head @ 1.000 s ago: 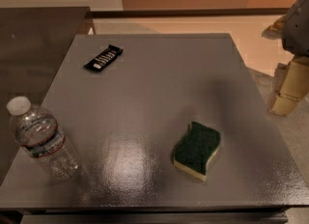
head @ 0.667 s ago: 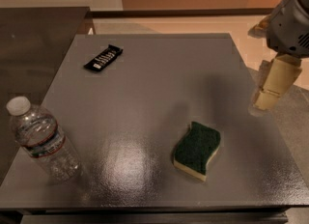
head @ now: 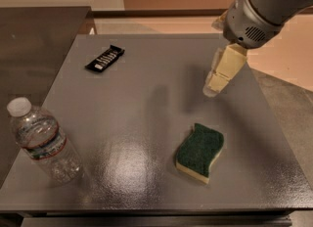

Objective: Pick rxbar chocolate

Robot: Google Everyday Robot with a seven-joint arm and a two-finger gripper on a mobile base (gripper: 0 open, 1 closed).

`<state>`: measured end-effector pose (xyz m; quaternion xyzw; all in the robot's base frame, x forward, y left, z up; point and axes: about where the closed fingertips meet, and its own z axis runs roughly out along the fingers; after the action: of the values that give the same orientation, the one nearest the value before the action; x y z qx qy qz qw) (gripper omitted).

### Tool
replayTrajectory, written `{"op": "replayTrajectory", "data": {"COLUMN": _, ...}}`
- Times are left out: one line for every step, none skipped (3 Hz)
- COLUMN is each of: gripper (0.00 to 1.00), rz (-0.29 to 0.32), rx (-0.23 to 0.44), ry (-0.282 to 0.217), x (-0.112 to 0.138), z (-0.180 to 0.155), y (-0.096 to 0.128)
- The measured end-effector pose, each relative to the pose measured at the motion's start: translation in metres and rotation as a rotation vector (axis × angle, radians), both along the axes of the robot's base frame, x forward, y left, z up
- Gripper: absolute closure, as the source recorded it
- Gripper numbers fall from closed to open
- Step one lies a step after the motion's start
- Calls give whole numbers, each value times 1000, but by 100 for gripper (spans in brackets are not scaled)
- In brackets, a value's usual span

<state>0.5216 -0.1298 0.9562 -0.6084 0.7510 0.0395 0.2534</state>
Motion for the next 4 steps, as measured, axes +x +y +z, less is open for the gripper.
{"op": "replayTrajectory", "data": {"gripper": 0, "rz": 14, "rx": 65, "ry": -21, "x": 36, "z": -6, "y": 39}}
{"op": "replayTrajectory", "data": {"gripper": 0, "rz": 19, "rx": 119, "ry": -12, "x": 65, "z": -19, "y": 76}}
{"op": "replayTrajectory", "data": {"gripper": 0, "rz": 24, "rx": 167, "ry": 25, "x": 88, "z": -32, "y": 106}}
{"op": "replayTrajectory", "data": {"gripper": 0, "rz": 28, "rx": 220, "ry": 49, "x": 108, "z": -45, "y": 132}}
